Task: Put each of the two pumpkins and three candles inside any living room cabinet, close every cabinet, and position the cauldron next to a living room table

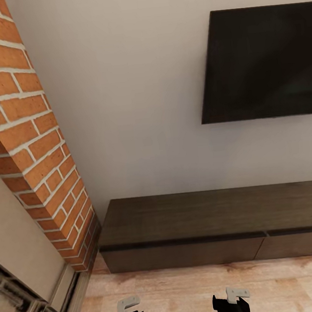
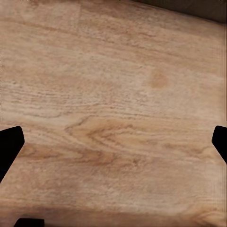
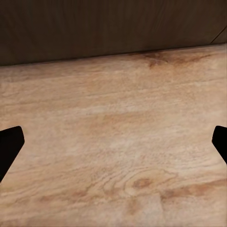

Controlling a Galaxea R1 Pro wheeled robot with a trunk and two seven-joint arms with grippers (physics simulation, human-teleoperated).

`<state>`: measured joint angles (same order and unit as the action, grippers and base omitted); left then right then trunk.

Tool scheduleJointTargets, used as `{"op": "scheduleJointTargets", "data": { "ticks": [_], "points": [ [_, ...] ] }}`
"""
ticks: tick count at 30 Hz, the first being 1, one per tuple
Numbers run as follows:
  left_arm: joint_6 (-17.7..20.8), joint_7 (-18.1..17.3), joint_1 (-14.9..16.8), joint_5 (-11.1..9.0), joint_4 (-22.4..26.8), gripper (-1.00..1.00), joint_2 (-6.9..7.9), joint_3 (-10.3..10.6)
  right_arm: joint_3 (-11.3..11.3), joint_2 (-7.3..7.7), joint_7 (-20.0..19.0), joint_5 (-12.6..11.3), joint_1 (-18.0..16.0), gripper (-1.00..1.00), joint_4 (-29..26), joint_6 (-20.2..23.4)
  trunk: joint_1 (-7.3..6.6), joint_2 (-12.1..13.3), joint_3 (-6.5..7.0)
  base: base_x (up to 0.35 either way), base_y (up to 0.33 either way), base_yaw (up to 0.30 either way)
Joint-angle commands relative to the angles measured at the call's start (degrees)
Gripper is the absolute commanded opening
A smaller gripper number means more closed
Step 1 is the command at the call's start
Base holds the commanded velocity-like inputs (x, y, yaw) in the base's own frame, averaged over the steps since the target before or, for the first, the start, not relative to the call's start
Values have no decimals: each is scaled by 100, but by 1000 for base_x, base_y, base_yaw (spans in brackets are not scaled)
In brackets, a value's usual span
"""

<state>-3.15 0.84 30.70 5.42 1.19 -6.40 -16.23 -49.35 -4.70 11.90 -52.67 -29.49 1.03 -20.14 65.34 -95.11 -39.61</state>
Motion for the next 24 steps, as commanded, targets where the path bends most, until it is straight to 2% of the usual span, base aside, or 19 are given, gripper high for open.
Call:
{"op": "scheduleJointTargets", "data": {
  "ticks": [1,24],
  "points": [
    [-19,7,4,60,-5,100,-1,-47,-48,-4,14,-32,-4,100,11,-15,-23,39,14,0,0,0],
    [-19,4,-85,65,-5,100,-10,-47,-48,-4,16,-32,-5,100,11,-15,-528,962,426,0,0,0]
  ]
}}
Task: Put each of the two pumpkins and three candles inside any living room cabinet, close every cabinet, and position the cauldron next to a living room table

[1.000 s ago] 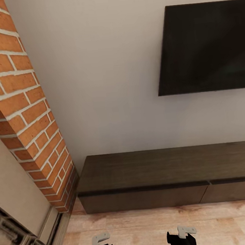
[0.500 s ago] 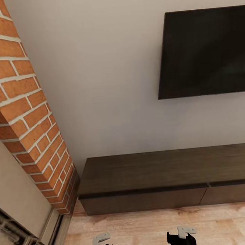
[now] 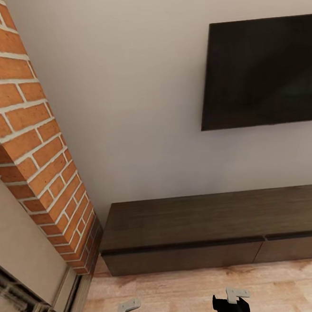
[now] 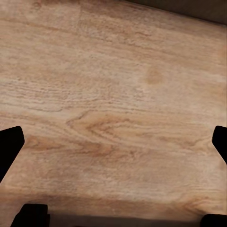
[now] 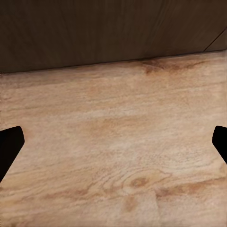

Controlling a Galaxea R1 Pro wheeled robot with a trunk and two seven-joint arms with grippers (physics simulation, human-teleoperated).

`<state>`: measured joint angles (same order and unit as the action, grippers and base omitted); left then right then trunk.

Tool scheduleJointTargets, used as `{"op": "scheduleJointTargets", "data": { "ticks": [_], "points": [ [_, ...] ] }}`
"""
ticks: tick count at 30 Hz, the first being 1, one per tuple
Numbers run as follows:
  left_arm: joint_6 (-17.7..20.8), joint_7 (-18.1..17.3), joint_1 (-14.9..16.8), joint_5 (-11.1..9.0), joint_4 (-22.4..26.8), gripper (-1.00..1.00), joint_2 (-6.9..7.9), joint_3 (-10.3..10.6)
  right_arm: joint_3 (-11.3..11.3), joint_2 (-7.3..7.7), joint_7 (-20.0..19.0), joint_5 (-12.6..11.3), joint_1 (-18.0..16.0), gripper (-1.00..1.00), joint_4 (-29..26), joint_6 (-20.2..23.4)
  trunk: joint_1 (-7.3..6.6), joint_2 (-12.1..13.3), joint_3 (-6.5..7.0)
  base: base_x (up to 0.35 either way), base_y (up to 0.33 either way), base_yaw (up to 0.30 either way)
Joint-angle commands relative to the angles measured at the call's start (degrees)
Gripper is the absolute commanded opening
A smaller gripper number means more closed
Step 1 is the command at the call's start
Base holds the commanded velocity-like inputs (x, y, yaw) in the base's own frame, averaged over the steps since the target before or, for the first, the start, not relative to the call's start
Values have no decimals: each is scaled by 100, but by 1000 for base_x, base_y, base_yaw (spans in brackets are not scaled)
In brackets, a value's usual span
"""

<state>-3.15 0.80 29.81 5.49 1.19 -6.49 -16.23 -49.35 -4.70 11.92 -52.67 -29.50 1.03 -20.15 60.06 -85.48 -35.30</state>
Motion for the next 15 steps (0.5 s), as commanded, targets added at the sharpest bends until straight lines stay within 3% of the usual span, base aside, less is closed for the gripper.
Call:
{"op": "scheduleJointTargets", "data": {
  "ticks": [1,15],
  "points": [
    [-19,8,2,58,-4,100,-1,-47,-48,-4,13,-32,-4,100,11,-15,-23,39,13,0,0,0],
    [-19,8,-62,58,-4,100,-12,-47,-46,-4,14,-32,-4,100,11,-14,-331,601,265,0,0,0]
  ]
}}
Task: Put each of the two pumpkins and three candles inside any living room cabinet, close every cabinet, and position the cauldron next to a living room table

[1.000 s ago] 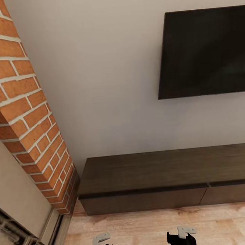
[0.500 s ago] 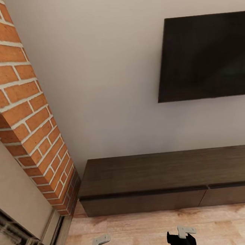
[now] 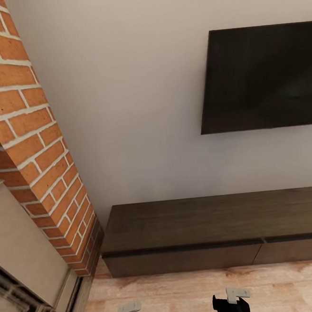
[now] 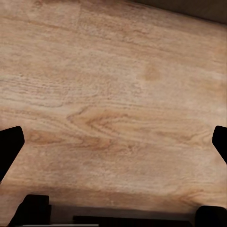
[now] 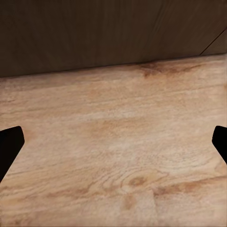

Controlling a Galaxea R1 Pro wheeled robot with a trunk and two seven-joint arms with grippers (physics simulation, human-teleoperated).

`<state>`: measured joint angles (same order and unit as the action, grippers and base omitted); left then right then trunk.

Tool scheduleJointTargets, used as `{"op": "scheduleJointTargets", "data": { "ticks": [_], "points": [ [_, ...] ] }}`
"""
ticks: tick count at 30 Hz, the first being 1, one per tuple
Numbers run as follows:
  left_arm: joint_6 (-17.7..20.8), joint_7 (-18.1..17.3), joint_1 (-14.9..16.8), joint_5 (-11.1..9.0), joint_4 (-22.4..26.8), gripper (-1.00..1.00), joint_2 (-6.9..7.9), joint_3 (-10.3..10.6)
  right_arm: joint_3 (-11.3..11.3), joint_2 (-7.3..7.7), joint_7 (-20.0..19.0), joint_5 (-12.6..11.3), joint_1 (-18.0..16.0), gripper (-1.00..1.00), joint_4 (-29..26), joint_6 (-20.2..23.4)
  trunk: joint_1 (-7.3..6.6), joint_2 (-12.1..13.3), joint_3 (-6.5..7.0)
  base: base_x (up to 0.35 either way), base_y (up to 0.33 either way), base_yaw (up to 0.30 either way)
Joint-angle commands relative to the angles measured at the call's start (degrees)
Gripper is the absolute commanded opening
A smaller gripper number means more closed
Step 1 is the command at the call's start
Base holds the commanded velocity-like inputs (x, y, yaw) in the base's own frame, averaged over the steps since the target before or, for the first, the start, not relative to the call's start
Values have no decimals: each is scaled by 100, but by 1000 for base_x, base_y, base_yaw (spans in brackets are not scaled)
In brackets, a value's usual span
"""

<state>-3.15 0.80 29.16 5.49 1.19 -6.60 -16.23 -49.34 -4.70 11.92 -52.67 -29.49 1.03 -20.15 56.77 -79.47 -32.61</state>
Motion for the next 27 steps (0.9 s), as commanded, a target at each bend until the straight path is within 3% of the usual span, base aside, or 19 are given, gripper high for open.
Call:
{"op": "scheduleJointTargets", "data": {
  "ticks": [1,19,27],
  "points": [
    [-19,8,-13,58,-4,100,-3,-47,-47,-4,15,-32,-4,100,11,-15,-23,39,13,0,0,0],
    [-19,8,-42,58,-4,100,-8,-47,-48,-4,13,-32,-4,100,11,-13,-418,761,337,0,0,0],
    [-19,8,-42,56,-4,100,-8,-47,-48,-4,13,-32,-4,100,11,-13,-418,761,337,0,0,0]
  ]
}}
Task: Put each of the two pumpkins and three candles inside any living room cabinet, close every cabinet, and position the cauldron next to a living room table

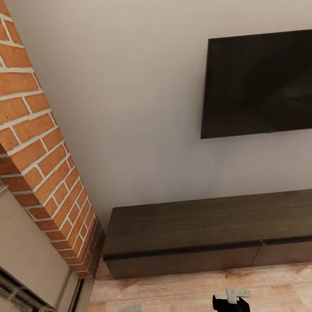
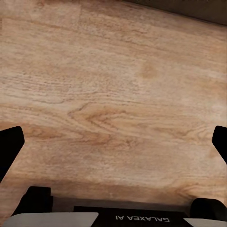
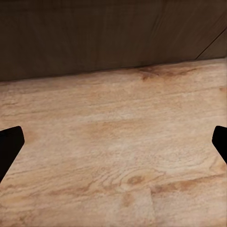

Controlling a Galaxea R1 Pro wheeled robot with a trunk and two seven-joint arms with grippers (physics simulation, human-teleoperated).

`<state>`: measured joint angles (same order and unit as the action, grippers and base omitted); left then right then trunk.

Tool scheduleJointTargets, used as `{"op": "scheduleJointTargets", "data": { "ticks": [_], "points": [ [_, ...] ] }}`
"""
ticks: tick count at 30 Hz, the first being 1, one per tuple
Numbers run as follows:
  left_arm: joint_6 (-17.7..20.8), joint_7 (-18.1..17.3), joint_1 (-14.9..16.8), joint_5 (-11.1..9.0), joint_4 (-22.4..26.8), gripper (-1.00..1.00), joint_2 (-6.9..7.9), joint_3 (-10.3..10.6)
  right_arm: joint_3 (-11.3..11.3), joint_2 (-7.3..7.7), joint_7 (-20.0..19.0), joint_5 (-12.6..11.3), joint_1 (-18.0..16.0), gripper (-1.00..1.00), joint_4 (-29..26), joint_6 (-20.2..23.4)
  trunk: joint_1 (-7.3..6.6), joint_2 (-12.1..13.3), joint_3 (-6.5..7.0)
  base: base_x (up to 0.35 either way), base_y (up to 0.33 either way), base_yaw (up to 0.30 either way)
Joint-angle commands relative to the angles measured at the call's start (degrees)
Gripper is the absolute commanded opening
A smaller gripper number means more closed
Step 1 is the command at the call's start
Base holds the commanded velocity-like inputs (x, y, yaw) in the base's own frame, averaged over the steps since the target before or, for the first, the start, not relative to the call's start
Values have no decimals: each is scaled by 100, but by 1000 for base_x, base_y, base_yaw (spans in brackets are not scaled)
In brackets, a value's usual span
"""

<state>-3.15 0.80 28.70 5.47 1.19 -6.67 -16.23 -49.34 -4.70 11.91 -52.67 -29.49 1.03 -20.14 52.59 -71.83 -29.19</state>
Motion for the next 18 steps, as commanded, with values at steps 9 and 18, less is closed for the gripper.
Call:
{"op": "scheduleJointTargets", "data": {
  "ticks": [9,18],
  "points": [
    [-19,29,4,52,-5,100,19,-47,-49,-4,14,-32,-5,100,11,-14,0,-3,-5,0,0,0],
    [-19,43,4,51,-5,100,25,-47,-47,-4,16,-32,-4,100,11,-16,0,-3,-5,0,0,0]
  ]
}}
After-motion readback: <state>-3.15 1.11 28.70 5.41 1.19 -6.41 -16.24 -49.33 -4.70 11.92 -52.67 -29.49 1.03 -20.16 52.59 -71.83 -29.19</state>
